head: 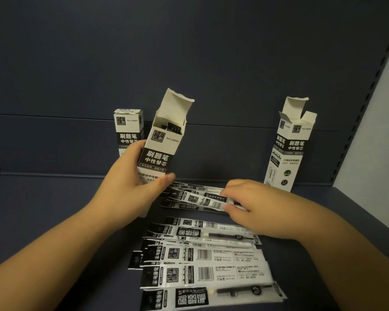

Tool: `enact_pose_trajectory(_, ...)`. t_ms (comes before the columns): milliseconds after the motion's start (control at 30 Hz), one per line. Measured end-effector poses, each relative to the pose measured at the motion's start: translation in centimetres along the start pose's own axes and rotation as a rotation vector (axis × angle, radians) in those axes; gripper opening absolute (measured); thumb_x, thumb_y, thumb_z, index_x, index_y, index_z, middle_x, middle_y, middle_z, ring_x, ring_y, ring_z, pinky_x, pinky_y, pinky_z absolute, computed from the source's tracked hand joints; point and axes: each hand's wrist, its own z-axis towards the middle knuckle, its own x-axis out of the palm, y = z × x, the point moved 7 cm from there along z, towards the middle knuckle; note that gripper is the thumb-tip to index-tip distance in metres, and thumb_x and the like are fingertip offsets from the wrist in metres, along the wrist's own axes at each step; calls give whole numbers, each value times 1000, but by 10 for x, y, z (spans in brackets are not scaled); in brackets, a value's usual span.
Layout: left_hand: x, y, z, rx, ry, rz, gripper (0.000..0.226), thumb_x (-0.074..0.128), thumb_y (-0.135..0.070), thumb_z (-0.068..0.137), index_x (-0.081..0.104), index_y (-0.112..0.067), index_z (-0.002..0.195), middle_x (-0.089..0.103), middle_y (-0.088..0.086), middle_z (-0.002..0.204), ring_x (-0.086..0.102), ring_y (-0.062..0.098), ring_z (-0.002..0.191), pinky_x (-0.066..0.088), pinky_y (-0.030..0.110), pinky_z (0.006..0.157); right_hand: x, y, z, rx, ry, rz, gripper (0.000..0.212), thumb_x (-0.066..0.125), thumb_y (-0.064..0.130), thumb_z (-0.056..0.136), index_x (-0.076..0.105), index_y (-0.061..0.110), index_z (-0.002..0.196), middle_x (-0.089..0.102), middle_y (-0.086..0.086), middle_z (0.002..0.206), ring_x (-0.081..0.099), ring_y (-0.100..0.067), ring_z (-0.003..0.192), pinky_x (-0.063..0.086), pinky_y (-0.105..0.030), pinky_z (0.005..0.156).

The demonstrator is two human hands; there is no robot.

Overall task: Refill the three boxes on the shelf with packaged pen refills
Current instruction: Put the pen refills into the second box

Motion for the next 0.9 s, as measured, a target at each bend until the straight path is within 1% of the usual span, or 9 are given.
enact_pose_trajectory(200, -1, 1, 2, 9, 4, 3, 53, 78, -24, 82, 48, -46, 119, 64, -33, 107, 58, -17, 100, 44, 0, 71, -11, -3, 0, -8, -80, 207, 28, 43, 35, 106, 56, 16, 90, 46, 10, 100, 47, -2, 98, 44, -31, 93)
enact_pose_trajectory(300, 0, -1, 1, 17, 11, 17, 53, 78, -28, 82, 48, -45, 121, 64, -33, 108, 58, -17, 102, 44, 6, 73, -23, 0, -3, -30, -157, 418, 27, 49, 29, 105, 55, 13, 84, 47, 6, 97, 50, -9, 88, 46, -30, 87)
enact_pose_trajectory(367, 0, 0, 1, 24, 13, 26, 55, 78, -29, 81, 48, -41, 126, 64, -27, 110, 59, -14, 102, 45, 10, 75, -28, 2, -7, -40, -188, 566, 23, 52, 26, 104, 60, 20, 83, 52, 8, 94, 56, -11, 85, 48, -28, 82)
enact_pose_trajectory(433, 1, 0, 1, 31, 22, 33, 57, 79, -30, 81, 47, -39, 129, 64, -26, 112, 60, -11, 102, 47, 14, 78, -31, 5, -10, -58, -195, 688, 22, 55, 26, 103, 66, 31, 85, 59, 10, 92, 62, -4, 85, 51, -24, 80)
enact_pose_trajectory(500, 2, -1, 0, 43, 39, 46, 60, 79, -32, 81, 46, -43, 130, 63, -26, 113, 60, -11, 103, 49, 17, 82, -31, 9, -10, -70, -209, 846, 19, 56, 23, 102, 70, 36, 98, 70, 13, 101, 68, -2, 95, 55, -24, 85)
enact_pose_trajectory(567, 4, -4, 0, 65, 66, 72, 60, 78, -35, 80, 42, -58, 122, 61, -28, 114, 59, -11, 105, 51, 20, 85, -33, 9, -11, -64, -261, 1010, 19, 58, 17, 100, 70, 26, 111, 77, 9, 105, 72, -4, 93, 57, -23, 81)
enact_pose_trajectory(667, 7, -9, -1, 107, 112, 131, 60, 78, -39, 78, 40, -68, 113, 58, -33, 116, 59, -10, 107, 55, 26, 86, -37, 5, -13, -27, -399, 1100, 10, 63, 13, 96, 70, 19, 100, 79, -2, 95, 66, -19, 75, 56, -28, 67)
enact_pose_trajectory(767, 12, -6, -2, 117, 162, 151, 63, 78, -39, 75, 42, -60, 122, 56, -32, 119, 59, -8, 110, 58, 31, 89, -39, 1, -14, -7, -477, 1193, 8, 64, 10, 96, 70, 12, 91, 78, -13, 91, 67, -26, 73, 58, -29, 66)
enact_pose_trajectory(900, 14, -4, -2, 129, 189, 170, 67, 78, -46, 73, 45, -45, 132, 56, -27, 120, 60, -3, 112, 58, 34, 90, -43, 1, -16, -26, -538, 1411, 9, 61, 9, 95, 67, 3, 97, 78, -11, 89, 65, -13, 64, 55, -22, 55)
